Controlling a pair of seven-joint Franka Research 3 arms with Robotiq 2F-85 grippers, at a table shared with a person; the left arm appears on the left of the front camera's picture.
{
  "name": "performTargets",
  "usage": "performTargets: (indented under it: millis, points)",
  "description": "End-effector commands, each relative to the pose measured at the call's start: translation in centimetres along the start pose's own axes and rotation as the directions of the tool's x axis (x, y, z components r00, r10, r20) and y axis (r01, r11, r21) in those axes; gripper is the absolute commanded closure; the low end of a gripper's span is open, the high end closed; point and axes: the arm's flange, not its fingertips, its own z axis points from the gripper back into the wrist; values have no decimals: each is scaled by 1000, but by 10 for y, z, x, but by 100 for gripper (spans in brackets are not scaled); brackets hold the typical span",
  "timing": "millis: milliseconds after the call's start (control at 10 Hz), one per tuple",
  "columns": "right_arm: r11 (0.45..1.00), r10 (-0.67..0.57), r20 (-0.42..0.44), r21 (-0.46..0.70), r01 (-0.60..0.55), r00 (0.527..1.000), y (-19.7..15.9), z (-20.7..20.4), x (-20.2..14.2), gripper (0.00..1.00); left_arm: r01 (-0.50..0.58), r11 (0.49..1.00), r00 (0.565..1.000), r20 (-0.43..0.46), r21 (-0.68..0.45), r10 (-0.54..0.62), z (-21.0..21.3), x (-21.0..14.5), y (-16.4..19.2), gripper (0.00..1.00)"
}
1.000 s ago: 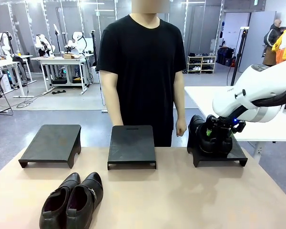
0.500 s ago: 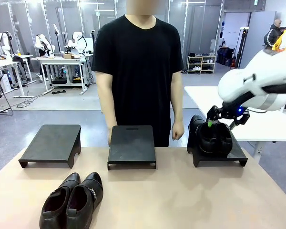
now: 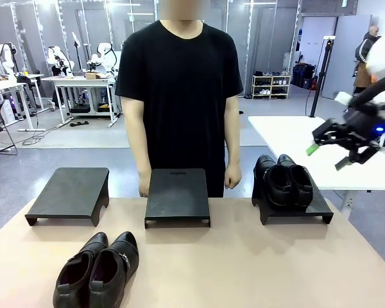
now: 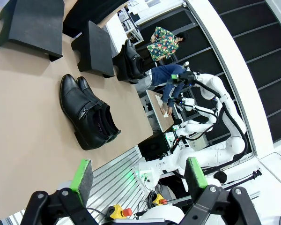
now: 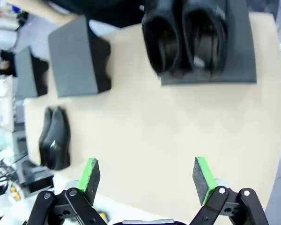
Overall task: Place the shoes on the stand as instructed by the person.
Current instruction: Pick up another pair of Shoes and place it on the Shoes Stand indicated by the person.
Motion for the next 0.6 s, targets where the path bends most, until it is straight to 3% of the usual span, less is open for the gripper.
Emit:
performTargets:
  millis: [0,300,500]
  points:
    - [994,-35,-67,106,42,997,-40,22,-32,0,10,1000,1000,3,-8,-9,1,0,-1,0]
    - [933,-75,-85,345,100,994,-121,44,-92,0,10,1000,1000,3,-8,-9,1,0,-1,0]
    - [846,-59,-99,524,102,993,-175,49,-124,0,10,1000,1000,3,-8,-9,1,0,-1,0]
